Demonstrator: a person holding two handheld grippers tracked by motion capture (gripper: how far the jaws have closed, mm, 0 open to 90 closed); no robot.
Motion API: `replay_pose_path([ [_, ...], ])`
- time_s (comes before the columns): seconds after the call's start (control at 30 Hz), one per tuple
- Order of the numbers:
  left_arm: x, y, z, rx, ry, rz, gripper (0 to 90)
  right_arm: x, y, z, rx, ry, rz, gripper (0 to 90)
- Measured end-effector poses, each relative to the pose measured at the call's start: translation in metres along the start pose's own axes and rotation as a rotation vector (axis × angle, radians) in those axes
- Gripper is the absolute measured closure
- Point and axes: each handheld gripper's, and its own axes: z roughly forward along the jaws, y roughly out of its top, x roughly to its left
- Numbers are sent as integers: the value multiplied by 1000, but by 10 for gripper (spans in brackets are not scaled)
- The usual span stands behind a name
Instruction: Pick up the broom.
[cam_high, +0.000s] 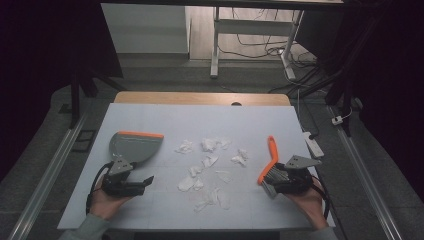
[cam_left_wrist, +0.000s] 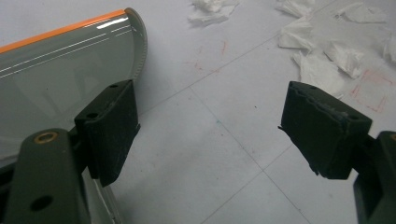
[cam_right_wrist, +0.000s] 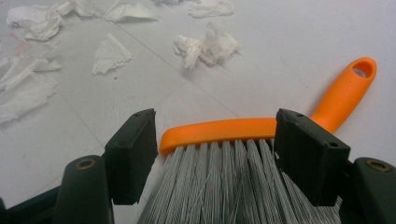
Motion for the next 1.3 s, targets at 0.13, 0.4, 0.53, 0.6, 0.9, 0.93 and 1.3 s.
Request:
replay_pose_path([
  [0.13, 0, 0, 1, 1, 4, 3, 202, 0, 0, -1, 8, -1, 0, 303],
  [0.4, -1, 1, 1, 3, 10, 9, 207, 0, 0, -1, 18, -1, 1, 304],
  [0.53, -1, 2, -1, 0, 13, -3, 207, 0, 2, -5, 10, 2, 15, 303],
  [0.6, -2, 4, -1, -1, 17, -5, 207, -1, 2, -6, 3, 1, 22, 304],
  [0.9, -6, 26, 4, 36, 20, 34, 211, 1, 6, -9, 7, -15, -10, 306],
  [0.93, -7, 27, 4, 29, 16, 39, 211, 1, 5, -9, 20, -20, -12, 306],
  [1.3, 1, 18, -2, 23, 11, 32, 214, 5, 22, -10, 93, -66, 21, 317],
])
